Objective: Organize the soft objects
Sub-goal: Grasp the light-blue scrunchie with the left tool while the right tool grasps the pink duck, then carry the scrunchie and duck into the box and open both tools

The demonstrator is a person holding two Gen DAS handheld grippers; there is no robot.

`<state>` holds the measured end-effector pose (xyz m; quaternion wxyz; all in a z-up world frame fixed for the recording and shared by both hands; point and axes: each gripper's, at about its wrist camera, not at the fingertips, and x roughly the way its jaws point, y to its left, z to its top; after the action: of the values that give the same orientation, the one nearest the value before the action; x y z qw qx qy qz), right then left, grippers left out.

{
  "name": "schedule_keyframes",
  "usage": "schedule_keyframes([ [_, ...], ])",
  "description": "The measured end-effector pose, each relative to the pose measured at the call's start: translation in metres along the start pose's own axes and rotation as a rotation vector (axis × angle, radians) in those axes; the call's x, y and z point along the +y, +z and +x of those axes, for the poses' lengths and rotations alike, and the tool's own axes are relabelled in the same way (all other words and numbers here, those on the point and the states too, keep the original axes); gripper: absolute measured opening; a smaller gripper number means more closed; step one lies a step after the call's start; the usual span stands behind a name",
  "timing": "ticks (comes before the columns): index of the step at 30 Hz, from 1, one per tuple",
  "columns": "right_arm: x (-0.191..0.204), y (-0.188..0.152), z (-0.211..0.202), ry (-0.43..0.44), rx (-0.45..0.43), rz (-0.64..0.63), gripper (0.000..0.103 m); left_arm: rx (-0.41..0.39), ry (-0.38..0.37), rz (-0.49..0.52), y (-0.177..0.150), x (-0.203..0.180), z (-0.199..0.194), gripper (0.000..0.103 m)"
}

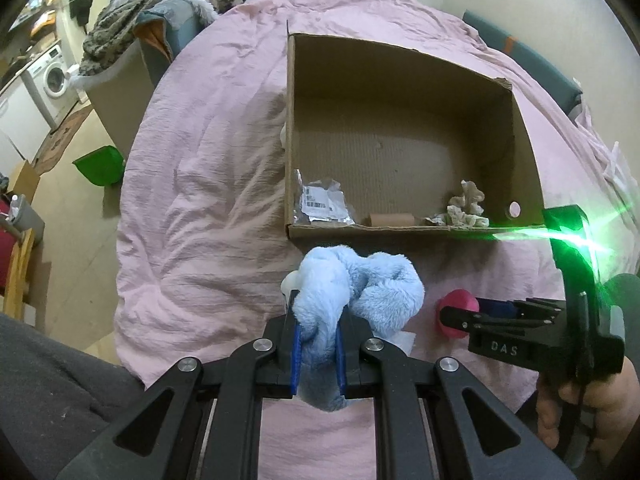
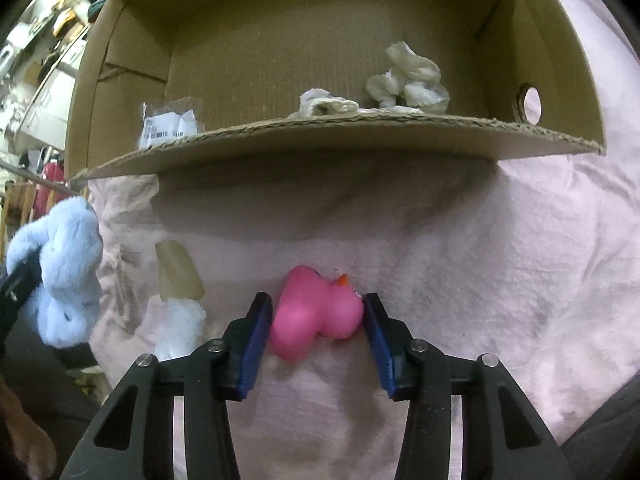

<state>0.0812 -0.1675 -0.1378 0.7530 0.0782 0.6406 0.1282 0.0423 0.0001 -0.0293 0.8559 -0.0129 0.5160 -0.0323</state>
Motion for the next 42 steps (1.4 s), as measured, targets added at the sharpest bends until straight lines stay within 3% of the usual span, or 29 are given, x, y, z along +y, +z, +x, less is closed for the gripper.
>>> schedule_keyframes([
  [23,0.001,-0.012,-0.038,0.064,-0.098,-0.005,0.048,-0.029,0.046,0.004,-0.003,0.003,-0.003,0.012],
  [33,-0.010,-0.027,-0.096,0.131,-0.257,0.025,0.048,-0.140,0.067,-0.014,-0.006,0.003,-0.033,0.012],
  [37,-0.007,-0.029,-0.122,0.114,-0.372,-0.020,0.048,-0.247,0.067,-0.056,-0.005,0.009,-0.058,0.012],
  [42,-0.015,-0.023,-0.144,0.130,-0.454,-0.035,0.048,-0.316,0.074,-0.090,0.010,0.018,-0.072,0.012],
])
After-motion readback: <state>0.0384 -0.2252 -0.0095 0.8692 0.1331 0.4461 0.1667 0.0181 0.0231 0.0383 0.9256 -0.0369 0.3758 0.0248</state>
